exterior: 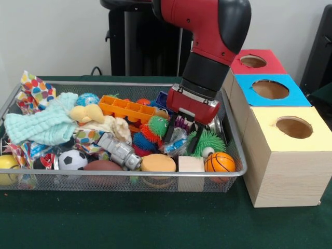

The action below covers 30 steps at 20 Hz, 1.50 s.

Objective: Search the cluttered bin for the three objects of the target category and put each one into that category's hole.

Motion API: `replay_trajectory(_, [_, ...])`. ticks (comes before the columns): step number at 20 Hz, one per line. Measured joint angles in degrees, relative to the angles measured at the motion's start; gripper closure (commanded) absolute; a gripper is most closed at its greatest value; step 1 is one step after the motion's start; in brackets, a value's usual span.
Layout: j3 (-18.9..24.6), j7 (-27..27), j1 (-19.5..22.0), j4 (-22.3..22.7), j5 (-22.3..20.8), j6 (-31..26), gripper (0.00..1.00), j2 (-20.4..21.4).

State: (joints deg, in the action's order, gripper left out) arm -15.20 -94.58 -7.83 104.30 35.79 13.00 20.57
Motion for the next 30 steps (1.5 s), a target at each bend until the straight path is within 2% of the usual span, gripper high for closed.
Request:
replay_trajectory(10, [-0.1, 0.0, -1.4, 0.0, 3.6, 0.0, 0.00, -1.2])
replay_trajectory(11, [-0.2, 0.0, -1.7, 0.0, 4.2, 0.0, 1.00, -1.2])
replay_trajectory(24, [-1.8, 0.0, -2.8, 0.0, 4.6, -0.5, 1.00, -0.8])
replay_trajectory(30, [-10.2, 0.0, -9.9, -0.4, 6.5, -7.9, 1.00, -0.9])
